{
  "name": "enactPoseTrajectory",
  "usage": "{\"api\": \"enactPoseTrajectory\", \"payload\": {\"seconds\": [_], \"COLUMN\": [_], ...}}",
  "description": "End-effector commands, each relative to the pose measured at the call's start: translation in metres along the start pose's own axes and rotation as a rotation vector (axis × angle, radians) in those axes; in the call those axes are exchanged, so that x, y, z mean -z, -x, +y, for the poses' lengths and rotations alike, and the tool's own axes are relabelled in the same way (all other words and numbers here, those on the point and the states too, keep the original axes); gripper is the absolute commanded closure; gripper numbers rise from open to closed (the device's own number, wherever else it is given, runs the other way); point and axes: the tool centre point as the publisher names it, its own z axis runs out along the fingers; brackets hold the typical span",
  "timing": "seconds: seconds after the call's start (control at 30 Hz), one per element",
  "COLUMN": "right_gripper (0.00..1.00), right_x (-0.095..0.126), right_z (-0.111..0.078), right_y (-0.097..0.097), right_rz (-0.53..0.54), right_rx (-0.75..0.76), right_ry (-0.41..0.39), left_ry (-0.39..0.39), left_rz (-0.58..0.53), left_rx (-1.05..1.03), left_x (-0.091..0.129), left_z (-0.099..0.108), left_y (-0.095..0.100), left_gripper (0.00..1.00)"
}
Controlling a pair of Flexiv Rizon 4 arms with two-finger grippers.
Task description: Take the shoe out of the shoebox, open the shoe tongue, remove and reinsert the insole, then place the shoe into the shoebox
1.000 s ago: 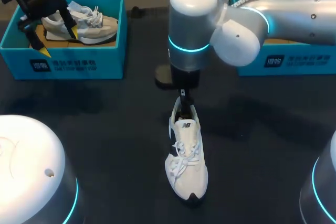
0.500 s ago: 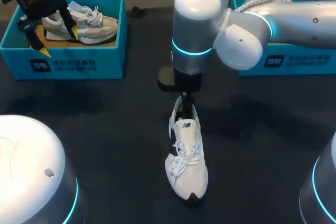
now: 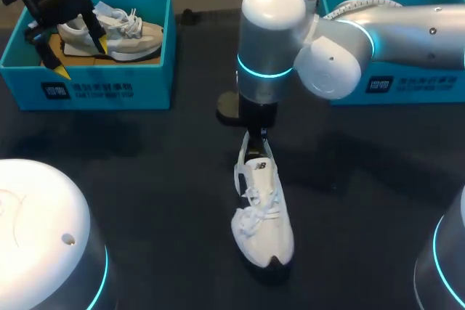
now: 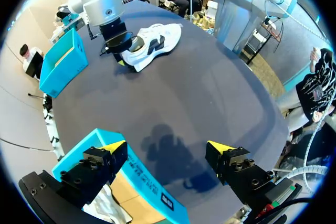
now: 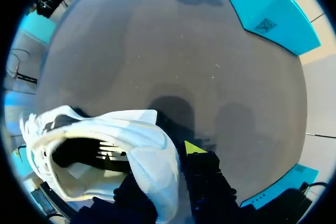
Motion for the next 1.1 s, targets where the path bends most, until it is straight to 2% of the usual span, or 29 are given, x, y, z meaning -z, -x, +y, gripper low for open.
{"api": "enactPoseTrajectory", "payload": {"seconds": [0.03, 0.17, 0.27, 0.53, 0.63, 1.1], "right_gripper": [1.0, 1.0, 1.0, 1.0, 1.0, 1.0], "right_x": [0.022, 0.043, 0.066, 0.149, 0.177, 0.177], "right_z": [-0.002, -0.008, -0.018, -0.041, -0.047, -0.047], "right_y": [-0.006, 0.001, 0.011, 0.039, 0.046, 0.046], "right_rz": [-0.031, -0.048, -0.057, -0.094, -0.094, -0.094], "right_rx": [-0.008, -0.01, -0.016, -0.023, 0.0, 0.0], "right_ry": [-0.015, -0.022, -0.025, -0.067, -0.034, -0.034], "left_ry": [0.003, 0.003, 0.003, 0.003, 0.003, 0.003], "left_rz": [0.0, 0.0, 0.0, 0.0, 0.0, 0.0], "left_rx": [0.0, 0.0, 0.0, 0.0, 0.0, 0.0], "left_x": [0.0, 0.0, 0.0, 0.0, 0.0, 0.0], "left_z": [0.0, 0.0, 0.0, 0.0, 0.0, 0.0], "left_y": [-0.001, -0.001, -0.001, -0.001, -0.001, -0.001], "left_gripper": [0.0, 0.0, 0.0, 0.0, 0.0, 0.0]}}
